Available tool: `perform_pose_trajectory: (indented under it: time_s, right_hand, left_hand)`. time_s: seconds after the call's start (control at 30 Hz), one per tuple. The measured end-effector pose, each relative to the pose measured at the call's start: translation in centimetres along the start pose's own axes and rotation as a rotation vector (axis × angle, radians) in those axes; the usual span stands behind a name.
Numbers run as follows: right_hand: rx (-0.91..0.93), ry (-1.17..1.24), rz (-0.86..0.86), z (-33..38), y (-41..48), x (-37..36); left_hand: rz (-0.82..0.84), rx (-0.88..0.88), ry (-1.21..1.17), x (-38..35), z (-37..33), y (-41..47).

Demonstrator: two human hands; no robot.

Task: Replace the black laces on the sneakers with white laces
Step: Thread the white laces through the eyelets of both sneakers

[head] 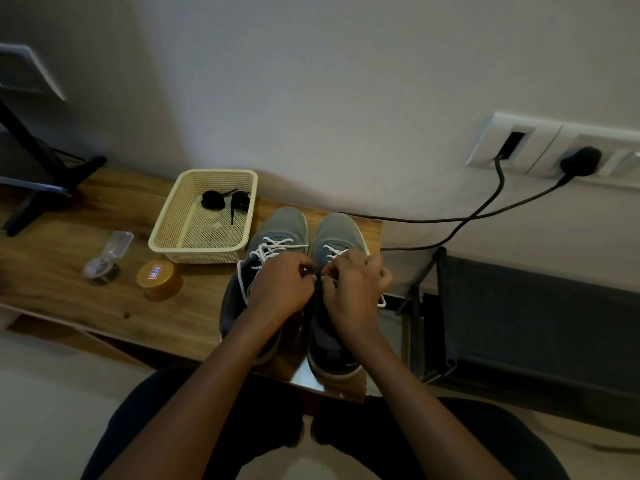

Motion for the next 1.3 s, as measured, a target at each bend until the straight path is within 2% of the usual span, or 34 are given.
perform_pose_trajectory:
  time_s: [0.23, 0.43, 0.67, 0.83, 1.1, 1.3]
  right_hand:
    - [-0.015, 0.089, 0.002, 0.1, 0.3, 0.4]
    - [0.037, 0.024, -0.071, 0.6, 0.1, 0.4]
    - [0.031, 0.094, 0.076, 0.1, 0.4, -0.3]
    - [-0.003, 0.083, 0.028, -0.2, 0.6, -0.2]
    - [0.167, 0.100, -0.052, 1.8, -0.2, 0.5]
    - [0.153, 0.108, 0.030, 1.3, 0.2, -0.8]
  left_hand:
    - [0.008, -0.025, -0.030, 0.1, -0.3, 0.0]
    - [-0.029, 0.024, -0.106, 0.0, 0.6, -0.3]
    - [-0.011, 0.065, -0.118, -0.3, 1.1, -0.4]
    - [-0.022, 0.100, -0.162, -0.2, 1.2, -0.3]
    - [-0.020, 0.107, -0.171, -0.3, 1.3, -0.3]
    - [-0.015, 0.064, -0.109, -0.2, 1.1, -0.1]
Point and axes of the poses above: each hand's wrist, its own y-axis towards the middle knuckle, its own x-axis out of the back of the hand, z = x × y, the point moved 10 cm from there along y, towards the middle knuckle, and after that the axes turned 15 degrees about -x, right-handed, at the moved point
